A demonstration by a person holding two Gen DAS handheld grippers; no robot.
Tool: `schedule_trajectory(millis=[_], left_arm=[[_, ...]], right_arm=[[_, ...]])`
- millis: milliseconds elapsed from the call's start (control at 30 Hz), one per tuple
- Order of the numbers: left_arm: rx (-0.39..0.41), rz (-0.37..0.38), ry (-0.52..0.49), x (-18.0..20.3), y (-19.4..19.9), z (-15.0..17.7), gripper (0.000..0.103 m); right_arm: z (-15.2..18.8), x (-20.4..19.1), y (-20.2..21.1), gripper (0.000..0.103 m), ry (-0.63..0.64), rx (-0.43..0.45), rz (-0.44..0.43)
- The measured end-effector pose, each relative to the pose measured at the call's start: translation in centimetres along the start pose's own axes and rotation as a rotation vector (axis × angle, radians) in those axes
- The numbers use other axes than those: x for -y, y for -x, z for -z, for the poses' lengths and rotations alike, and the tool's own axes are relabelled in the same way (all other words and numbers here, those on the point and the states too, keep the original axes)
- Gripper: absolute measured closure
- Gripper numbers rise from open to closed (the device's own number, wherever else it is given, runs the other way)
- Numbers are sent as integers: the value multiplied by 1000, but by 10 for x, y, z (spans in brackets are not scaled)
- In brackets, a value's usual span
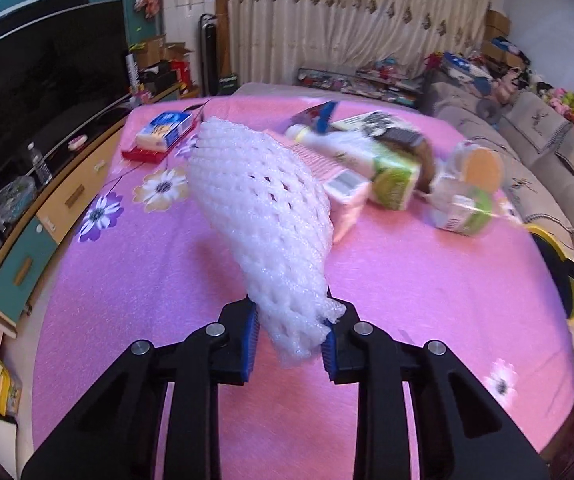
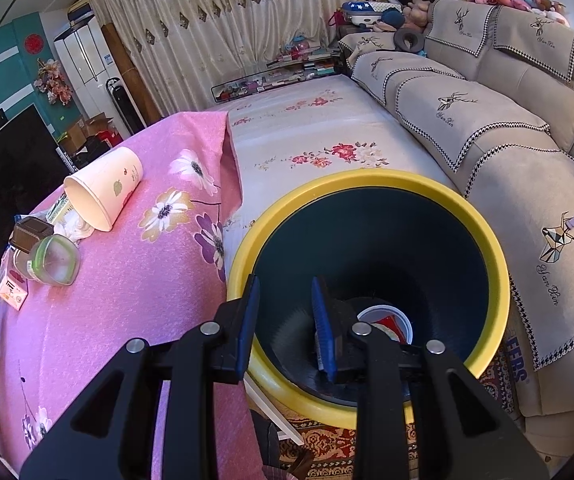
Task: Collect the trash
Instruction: 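Grasp the white foam fruit net with the left gripper and lift, then carry the foam net over the yellow bin and open the left gripper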
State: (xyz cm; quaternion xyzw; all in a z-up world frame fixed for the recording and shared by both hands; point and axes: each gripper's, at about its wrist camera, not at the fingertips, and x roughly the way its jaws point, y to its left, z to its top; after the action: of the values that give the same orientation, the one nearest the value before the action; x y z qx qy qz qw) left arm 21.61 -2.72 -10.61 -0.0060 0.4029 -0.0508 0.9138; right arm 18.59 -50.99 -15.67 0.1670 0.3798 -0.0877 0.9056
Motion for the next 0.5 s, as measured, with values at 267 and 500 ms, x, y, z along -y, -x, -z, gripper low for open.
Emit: schedule_trajectory(millis=[267, 500], left_arm=[[34, 173, -162, 83, 36, -9, 77], [21, 324, -312, 185, 32, -15, 77]], right_arm=[[2, 16, 27, 77, -15, 54, 28], [7, 49, 58, 77, -51, 103, 65]])
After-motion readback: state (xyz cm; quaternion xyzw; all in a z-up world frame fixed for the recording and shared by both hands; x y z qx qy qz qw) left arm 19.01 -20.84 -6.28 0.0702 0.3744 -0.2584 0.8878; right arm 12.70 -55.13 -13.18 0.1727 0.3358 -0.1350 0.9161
